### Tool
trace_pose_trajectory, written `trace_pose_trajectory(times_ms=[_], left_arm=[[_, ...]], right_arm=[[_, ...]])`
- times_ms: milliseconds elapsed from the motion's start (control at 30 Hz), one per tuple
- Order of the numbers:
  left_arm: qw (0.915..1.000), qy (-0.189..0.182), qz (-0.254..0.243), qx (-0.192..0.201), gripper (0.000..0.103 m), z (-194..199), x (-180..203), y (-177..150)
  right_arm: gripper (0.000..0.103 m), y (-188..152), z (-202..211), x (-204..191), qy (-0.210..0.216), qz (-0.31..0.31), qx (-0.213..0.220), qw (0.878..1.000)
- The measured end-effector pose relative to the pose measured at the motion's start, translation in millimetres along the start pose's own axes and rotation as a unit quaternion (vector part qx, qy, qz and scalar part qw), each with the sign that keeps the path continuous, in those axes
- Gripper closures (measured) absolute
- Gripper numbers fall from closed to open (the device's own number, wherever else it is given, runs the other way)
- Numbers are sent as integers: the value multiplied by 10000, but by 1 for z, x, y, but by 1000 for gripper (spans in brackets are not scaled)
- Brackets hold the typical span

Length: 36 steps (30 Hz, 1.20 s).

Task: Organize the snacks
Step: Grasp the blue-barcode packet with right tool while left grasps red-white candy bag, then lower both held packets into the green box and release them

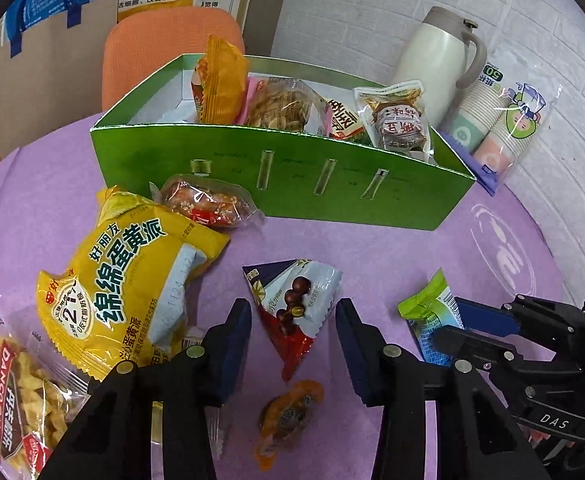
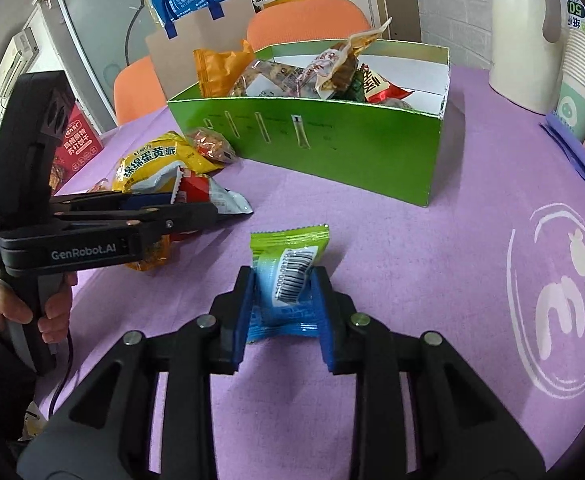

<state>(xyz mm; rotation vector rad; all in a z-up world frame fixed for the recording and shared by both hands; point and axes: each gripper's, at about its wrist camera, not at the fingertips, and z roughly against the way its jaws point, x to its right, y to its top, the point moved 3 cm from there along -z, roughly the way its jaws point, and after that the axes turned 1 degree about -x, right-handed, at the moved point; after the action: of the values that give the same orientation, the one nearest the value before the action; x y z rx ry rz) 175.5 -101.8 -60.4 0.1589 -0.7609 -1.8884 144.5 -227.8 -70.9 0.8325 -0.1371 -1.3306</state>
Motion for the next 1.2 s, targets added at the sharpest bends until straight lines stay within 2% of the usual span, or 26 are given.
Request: trace_pose_trajectory(times_ms=[233, 567, 700, 800, 933, 1200], left_arm=[[10000, 13, -12, 18, 57, -3, 5, 7], [9999, 106, -32, -37, 56, -15, 10, 16], [10000, 62, 5, -37, 65, -17, 10, 18], [9998, -7, 178, -2, 67, -11, 7, 16], [9995, -78, 110, 286, 67, 12, 14, 18], [9952, -203, -105, 955, 67, 61, 34, 59]], right_arm=[[68, 0, -4, 2, 31, -58, -28, 10000], [70, -1, -3, 6, 104, -75, -37, 9999], [71, -4, 1, 8, 147, -125, 19, 9998], [71, -3, 15, 7, 202, -137, 213, 9995], [71, 15, 43, 6, 183, -35, 649, 9977], [71, 68, 75, 24, -210, -252, 1419, 9893]])
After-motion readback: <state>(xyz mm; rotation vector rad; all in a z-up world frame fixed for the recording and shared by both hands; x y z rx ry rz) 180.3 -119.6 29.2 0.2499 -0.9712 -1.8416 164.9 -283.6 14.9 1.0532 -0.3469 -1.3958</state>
